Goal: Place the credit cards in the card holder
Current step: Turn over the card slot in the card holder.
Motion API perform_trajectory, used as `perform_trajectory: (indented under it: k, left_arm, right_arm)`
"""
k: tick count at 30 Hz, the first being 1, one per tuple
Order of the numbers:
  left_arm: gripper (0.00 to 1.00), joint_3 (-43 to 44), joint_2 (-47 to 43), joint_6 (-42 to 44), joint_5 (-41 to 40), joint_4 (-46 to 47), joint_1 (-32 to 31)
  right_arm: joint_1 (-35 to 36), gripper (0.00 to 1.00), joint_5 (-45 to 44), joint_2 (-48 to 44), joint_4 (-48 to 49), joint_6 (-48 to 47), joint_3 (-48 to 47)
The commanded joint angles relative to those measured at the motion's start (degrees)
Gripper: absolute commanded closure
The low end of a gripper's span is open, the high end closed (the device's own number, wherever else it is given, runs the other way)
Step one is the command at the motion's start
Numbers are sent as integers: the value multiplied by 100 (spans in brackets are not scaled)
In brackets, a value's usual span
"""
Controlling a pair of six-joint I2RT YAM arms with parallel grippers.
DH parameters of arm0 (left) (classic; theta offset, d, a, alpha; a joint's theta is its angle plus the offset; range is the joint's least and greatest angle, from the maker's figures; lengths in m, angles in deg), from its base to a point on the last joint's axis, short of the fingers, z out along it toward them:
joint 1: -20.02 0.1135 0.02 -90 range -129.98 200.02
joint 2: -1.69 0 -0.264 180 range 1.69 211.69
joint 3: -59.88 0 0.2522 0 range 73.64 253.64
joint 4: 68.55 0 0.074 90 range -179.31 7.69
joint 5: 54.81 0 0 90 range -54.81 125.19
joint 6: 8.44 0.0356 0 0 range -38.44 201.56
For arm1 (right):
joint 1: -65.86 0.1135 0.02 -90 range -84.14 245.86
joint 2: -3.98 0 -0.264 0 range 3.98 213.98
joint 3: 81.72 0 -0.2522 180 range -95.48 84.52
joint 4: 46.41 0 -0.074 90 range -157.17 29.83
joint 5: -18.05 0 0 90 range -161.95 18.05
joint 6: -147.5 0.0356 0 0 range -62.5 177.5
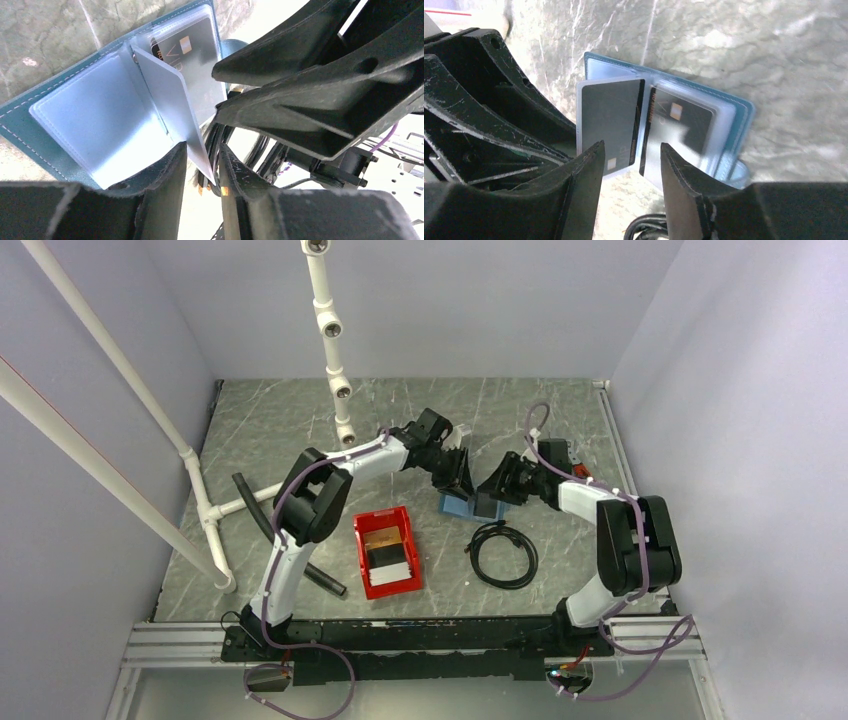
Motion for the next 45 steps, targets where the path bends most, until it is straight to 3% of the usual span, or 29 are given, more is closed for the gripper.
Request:
perform_trajectory:
  k: [1,12,21,26,28,32,38,41,45]
  left_arm:
    - [64,137,-291,-78,225,258,-67]
    - [59,329,90,-412,651,639,-194]
    - [58,435,255,-454,769,605,-216]
    - [57,460,-200,44,412,-50,-95]
    - [56,190,-659,245,340,-317,62]
    - [50,-1036,-2470,707,-264,-910,430]
    - [42,-2931,-4644,698,-1055,-1991,963]
    - [40,-3599,-5284,407,-1338,-2036,1314]
    - [41,-4021,-5480,317,-1517,-2026,1644]
  right_arm:
    - [-314,51,405,-304,307,263,249]
    - [-1004,49,998,-296,1058,776,708]
    - [-1122,48,455,-621,276,148,533]
    - [-912,49,-341,-1142,-550,-613,217]
    - [-591,48,-596,-1388,-801,-935,107]
    - [472,33,-415,-2038,-1097,-1659,7]
    - [2133,16,1295,-2506,-1061,-2525,-458]
    - [2986,2,1704,-2160,-1002,-3028,-672]
    - [3941,0,1298,-1669,-991,-3928,-778]
